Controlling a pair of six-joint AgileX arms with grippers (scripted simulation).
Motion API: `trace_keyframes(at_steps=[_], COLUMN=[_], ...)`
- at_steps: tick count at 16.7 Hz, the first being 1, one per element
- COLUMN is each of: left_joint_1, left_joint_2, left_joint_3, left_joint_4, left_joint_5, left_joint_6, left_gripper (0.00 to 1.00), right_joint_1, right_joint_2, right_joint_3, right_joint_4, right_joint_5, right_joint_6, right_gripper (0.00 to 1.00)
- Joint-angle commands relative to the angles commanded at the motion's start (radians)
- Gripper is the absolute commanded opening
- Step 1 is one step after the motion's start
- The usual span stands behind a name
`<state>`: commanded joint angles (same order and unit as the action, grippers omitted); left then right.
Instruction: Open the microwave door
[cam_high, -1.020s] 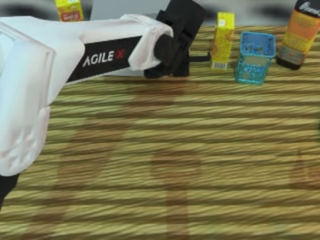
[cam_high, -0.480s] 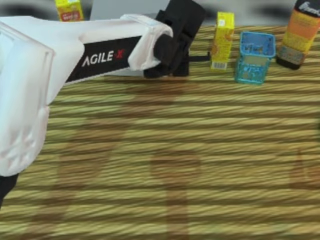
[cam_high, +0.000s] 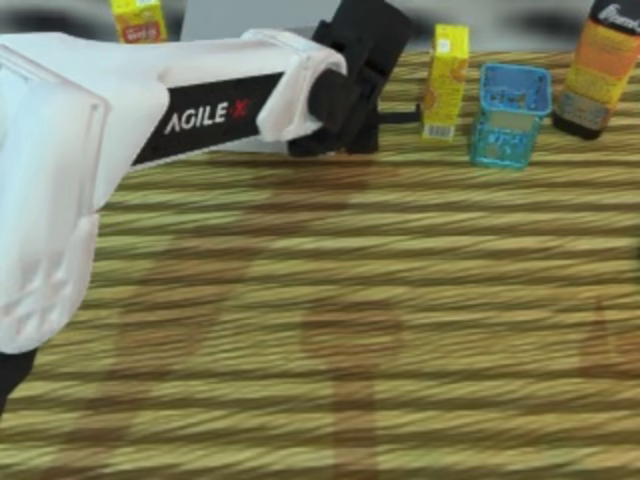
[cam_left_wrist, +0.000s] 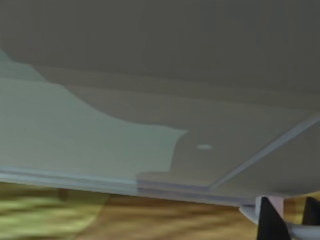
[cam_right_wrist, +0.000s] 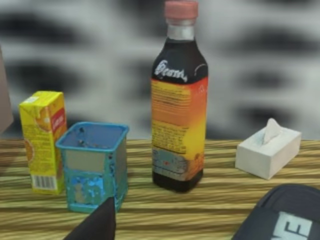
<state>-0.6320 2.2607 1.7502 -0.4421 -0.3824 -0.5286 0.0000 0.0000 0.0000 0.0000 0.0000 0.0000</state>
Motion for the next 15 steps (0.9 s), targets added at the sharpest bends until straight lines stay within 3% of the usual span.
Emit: trace_keyframes(at_steps=[8,15], left_joint_1=[0.000,0.003], left_joint_2=[0.000,-0.044], left_joint_3=[0.000,-0.066], left_joint_4=[0.000,0.051], left_joint_5=[0.000,0.032], left_joint_6=[0.000,0.042], left_gripper=[0.00,0.00], right_joint_1=[0.000,0.000], right_joint_2=[0.000,0.000], right_joint_3=[0.000,0.000], right_joint_4=[0.000,0.000], right_joint_5=[0.000,0.000], right_joint_6=[0.000,0.000], right_gripper=[1.00,1.00])
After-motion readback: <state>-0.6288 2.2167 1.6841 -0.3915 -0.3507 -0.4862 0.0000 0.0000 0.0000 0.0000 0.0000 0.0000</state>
